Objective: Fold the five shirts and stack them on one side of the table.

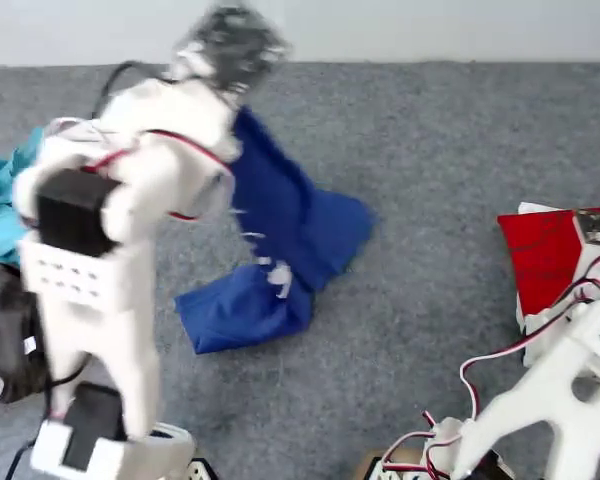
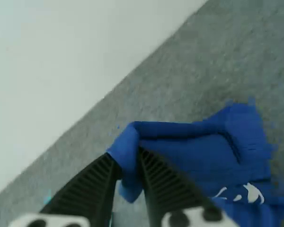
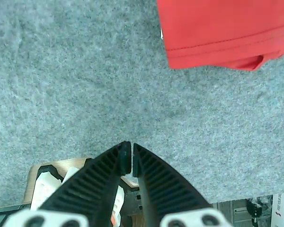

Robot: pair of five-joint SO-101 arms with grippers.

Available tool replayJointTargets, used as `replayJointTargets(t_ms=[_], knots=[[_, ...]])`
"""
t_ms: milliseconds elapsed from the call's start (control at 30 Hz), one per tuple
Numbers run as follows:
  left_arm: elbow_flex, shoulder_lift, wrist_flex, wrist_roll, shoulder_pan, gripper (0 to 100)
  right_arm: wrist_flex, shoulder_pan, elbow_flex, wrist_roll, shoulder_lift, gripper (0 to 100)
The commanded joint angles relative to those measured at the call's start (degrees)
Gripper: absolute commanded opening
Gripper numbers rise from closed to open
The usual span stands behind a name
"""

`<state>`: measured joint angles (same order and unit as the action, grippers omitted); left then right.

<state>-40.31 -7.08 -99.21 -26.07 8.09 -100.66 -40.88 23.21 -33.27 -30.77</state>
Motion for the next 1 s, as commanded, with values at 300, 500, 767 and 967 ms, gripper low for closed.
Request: replayJointTargets(t_ms=[300, 500, 767, 967], knots=[[41.7, -20.7, 11.1, -14.9, -34.1, 1, -2.2, 0.6, -0.3, 0.7, -1.5, 0.9], [59.6, -26.0, 20.4, -19.7, -42.0, 3, -2.2, 0.6, -0.3, 0.7, -1.5, 0.9], [61.1, -31.9, 18.5, -15.4, -40.2, 22, -2.2, 0.6, -0.3, 0.7, -1.5, 0.9], [55.7, -31.3, 16.8, -7.5, -32.7, 22, -2.2, 0.6, -0.3, 0.7, -1.5, 0.9]])
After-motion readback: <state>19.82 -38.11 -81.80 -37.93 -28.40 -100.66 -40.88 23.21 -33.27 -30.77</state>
